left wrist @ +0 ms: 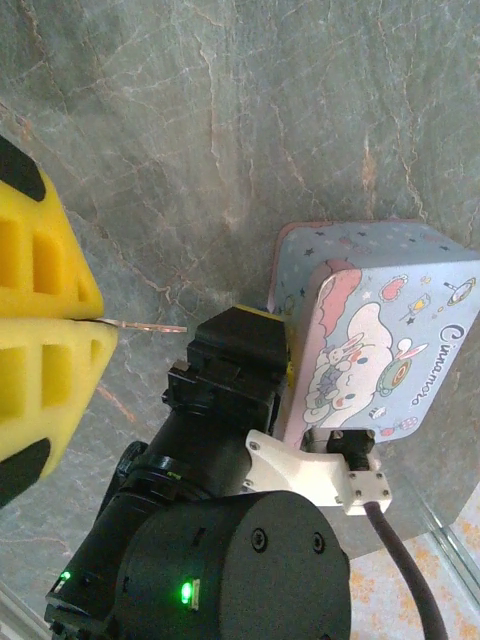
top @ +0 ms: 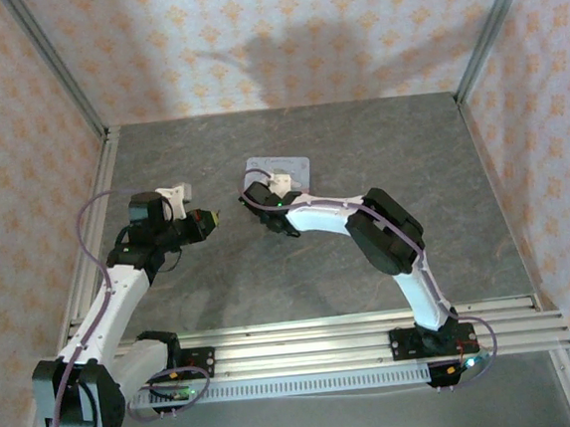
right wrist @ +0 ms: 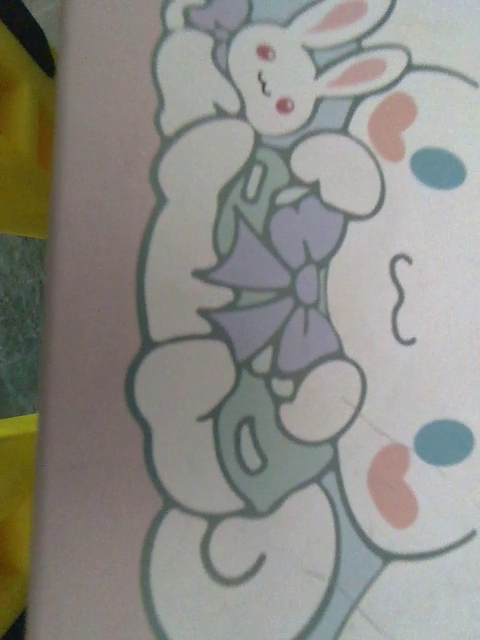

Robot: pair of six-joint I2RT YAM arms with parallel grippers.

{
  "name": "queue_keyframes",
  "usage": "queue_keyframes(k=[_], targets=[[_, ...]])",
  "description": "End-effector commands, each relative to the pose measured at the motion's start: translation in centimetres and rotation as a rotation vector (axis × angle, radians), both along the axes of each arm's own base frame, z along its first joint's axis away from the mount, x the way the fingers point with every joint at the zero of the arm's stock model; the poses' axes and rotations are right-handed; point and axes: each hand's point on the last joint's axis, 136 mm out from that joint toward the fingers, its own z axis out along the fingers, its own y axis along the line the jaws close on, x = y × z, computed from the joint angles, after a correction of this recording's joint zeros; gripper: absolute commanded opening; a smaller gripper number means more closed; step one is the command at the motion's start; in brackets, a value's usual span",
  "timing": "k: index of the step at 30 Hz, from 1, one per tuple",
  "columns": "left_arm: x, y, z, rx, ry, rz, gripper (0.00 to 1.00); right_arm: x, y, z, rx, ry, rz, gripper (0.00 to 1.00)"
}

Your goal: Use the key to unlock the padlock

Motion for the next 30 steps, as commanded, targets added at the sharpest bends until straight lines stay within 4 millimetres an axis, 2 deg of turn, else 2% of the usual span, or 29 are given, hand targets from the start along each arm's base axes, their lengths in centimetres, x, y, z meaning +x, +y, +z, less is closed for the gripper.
queue_keyframes(k=[1,6,8,13,17,22,26,30], targets=[[0.1,-0.1,0.0,-0.015,-0.016,-0.006,0.0,1.0,-0.3,-0.2,-0.043,-0.026,-0.008,0.48],[0.1,-0.1,-0.1,-0.016,-0.01,-0.009,0.0,1.5,-0.2,-0.8,-0.059,-0.011,0.0,0.5],[0.1,-0.1,-0.2,-0.016,-0.009,-0.009,0.0,1.7,-0.3,-0.9,-0.059,-0.007,-0.001,0.48],[0.0,-0.1,-0.4,-0.013,-0.007,-0.008,0.0,2.3,-0.4,-0.6,-0.069,-0.009,0.028,0.26],[0.1,-0.4,0.2,-0.035,-0.04,-0.018,0.0,2.3,-0.1,0.2,-0.084,0.0,0.08,0.18],[0.3,-0.2,0.6,-0.036,-0.058,0.016,0.0,1.5,0.6,1.5,-0.04,0.018,0.137,0.12],[0.1,-1.3,0.6,-0.011,-0.071,-0.012,0.0,0.4,0.9,2.4,-0.005,0.054,0.179,0.09],[-0.6,-2.2,-0.5,0.051,-0.056,-0.044,0.0,-1.0,1.0,3.4,0.023,0.098,0.224,0.07]])
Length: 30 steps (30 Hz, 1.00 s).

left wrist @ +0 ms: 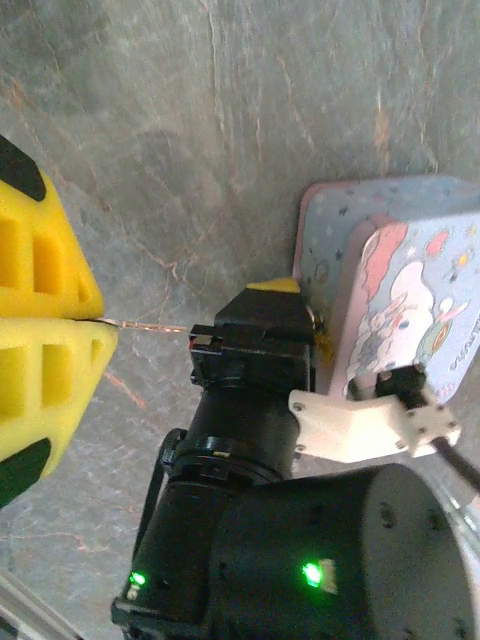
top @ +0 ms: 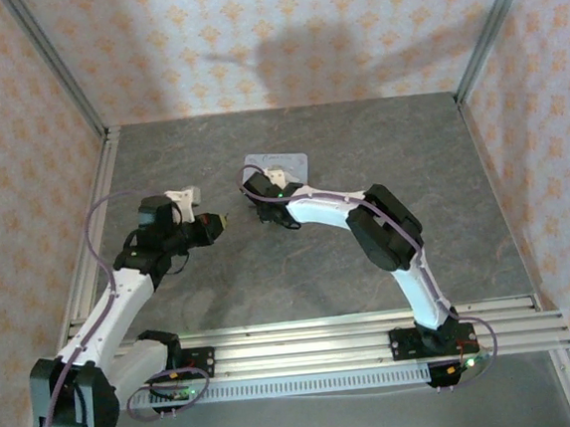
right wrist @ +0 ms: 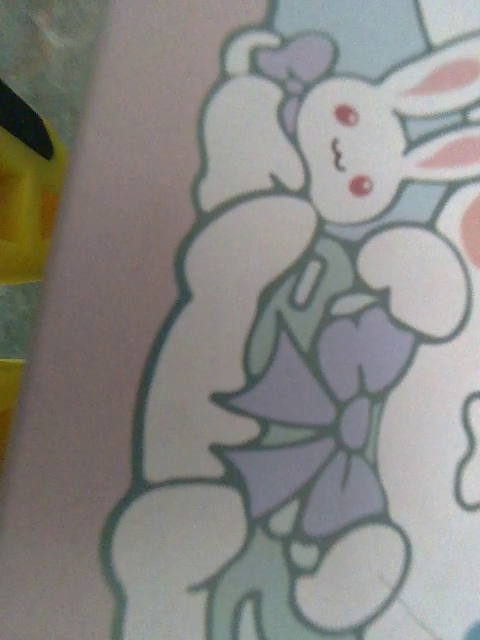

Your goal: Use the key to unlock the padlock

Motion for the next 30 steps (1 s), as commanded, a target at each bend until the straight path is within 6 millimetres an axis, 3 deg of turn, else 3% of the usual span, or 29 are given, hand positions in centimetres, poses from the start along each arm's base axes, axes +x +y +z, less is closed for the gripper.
queue_keyframes(k=[1,7,13,22,30], targets=[[-0.1,0.0,-0.5,0.043,-0.024,0.006,0.0,-1.5,0.0,3.3,0.045,0.024,0.057,0.07],[-1.4,-1.5,-3.0,-0.035,-0.032,-0.071,0.0,-3.4,-0.1,4.1,0.109,0.098,0.079,0.06],[-1.9,-3.2,-4.1,-0.053,-0.08,-0.163,0.0,-4.7,0.1,4.5,0.167,0.18,0.092,0.05],[-0.8,-5.5,-5.6,-0.17,-0.128,-0.225,0.0,-5.4,0.3,5.4,0.263,0.256,0.07,0.04],[1.1,-6.7,-5.4,-0.244,-0.147,-0.244,0.0,-5.7,0.4,7.0,0.337,0.309,0.044,0.03]])
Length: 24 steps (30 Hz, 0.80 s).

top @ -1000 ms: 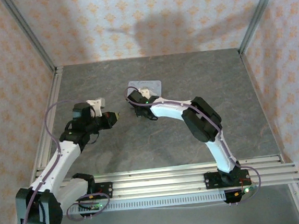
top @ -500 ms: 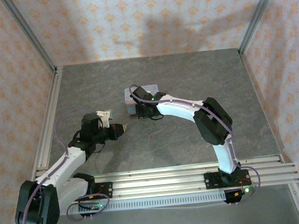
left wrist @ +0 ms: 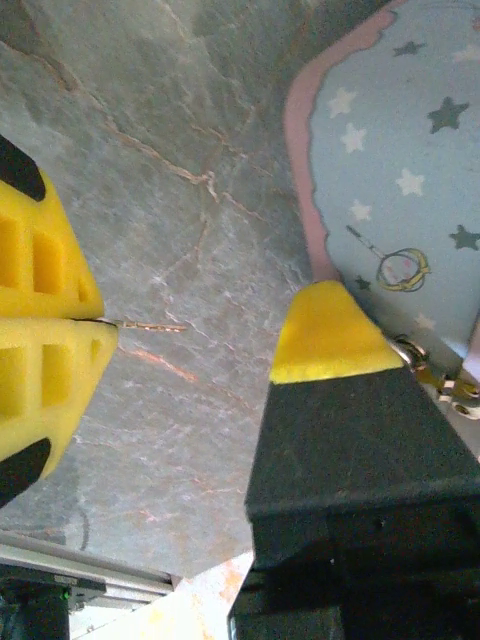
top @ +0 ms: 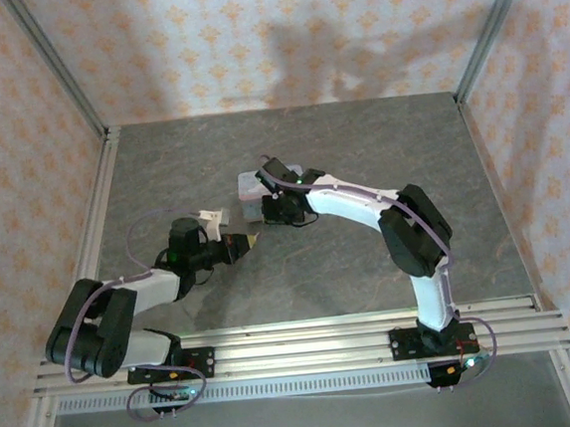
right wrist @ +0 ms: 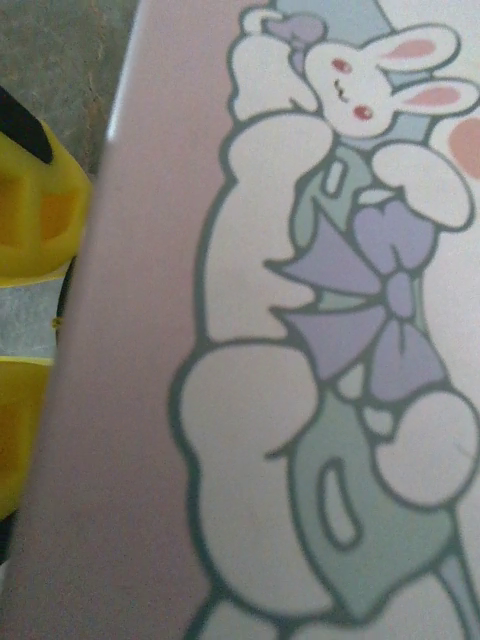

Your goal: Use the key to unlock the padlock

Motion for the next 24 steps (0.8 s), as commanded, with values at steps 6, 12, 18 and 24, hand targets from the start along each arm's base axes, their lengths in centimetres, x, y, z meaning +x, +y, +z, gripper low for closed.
queue_keyframes(k=[6,12,18,24], targets=[[3.0,-1.7,2.3,-0.106,-0.116,-0.03,0.0,0.1,0.2,3.3,0.126,0.053,-0.074,0.02],[3.9,-2.0,1.9,-0.153,-0.121,-0.017,0.0,0.3,0.1,3.7,0.148,0.069,-0.095,0.01],[3.9,-1.8,1.5,-0.149,-0.125,-0.013,0.0,0.4,0.1,3.6,0.181,0.104,-0.112,0.0],[4.3,-2.0,1.4,-0.155,-0.143,-0.014,0.0,0.5,0.0,3.9,0.192,0.114,-0.113,0.0]])
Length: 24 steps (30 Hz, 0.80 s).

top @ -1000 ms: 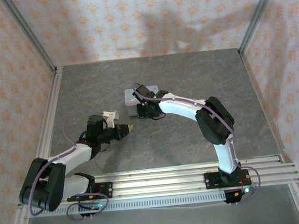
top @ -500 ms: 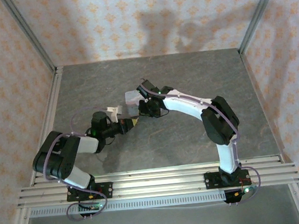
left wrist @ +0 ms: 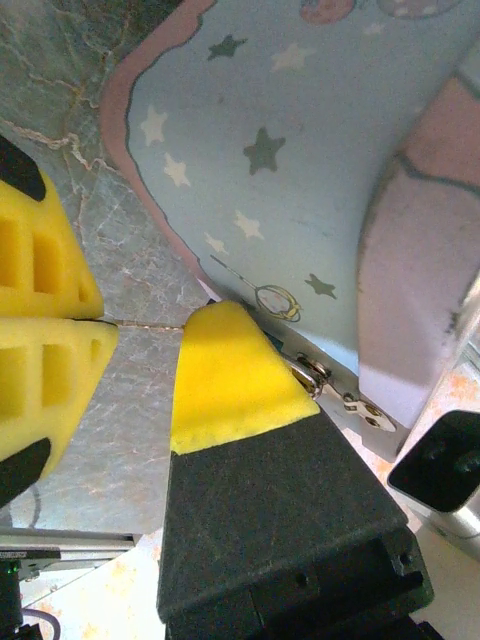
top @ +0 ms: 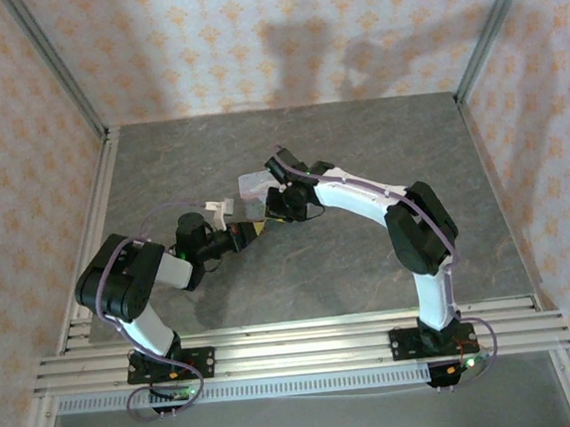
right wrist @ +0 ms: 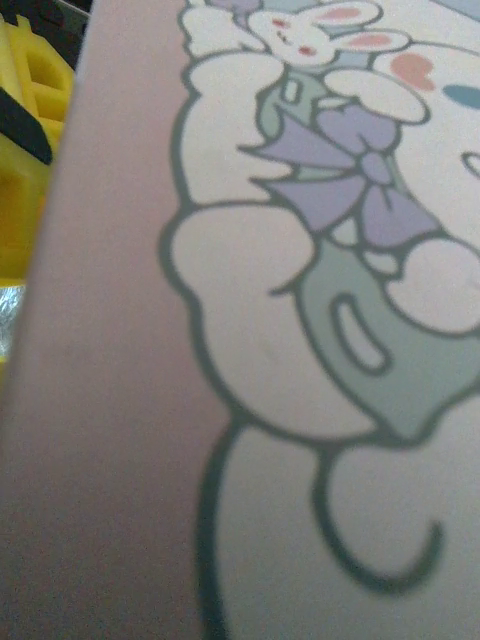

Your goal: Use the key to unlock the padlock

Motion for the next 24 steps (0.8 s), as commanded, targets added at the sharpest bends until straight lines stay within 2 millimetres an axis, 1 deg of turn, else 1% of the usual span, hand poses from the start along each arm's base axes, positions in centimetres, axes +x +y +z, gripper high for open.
queue_keyframes(k=[1,7,13,18,24], targets=[[0.7,-0.4,1.3,-0.022,-0.076,-0.01,0.0,0.5,0.2,3.1,0.05,-0.039,-0.007,0.0],[0.8,-0.6,0.9,-0.007,-0.099,-0.03,0.0,0.4,0.0,3.8,0.038,-0.038,0.019,0.0],[1.2,-1.1,1.8,-0.016,-0.138,-0.05,0.0,0.1,0.1,5.2,0.042,-0.041,0.076,0.0],[1.2,-1.2,2.2,-0.005,-0.173,-0.064,0.0,-0.4,0.4,5.6,0.065,0.001,0.106,0.0],[0.9,-1.3,2.7,-0.014,-0.177,-0.077,0.0,-0.4,0.8,5.9,0.104,0.038,0.113,0.0]])
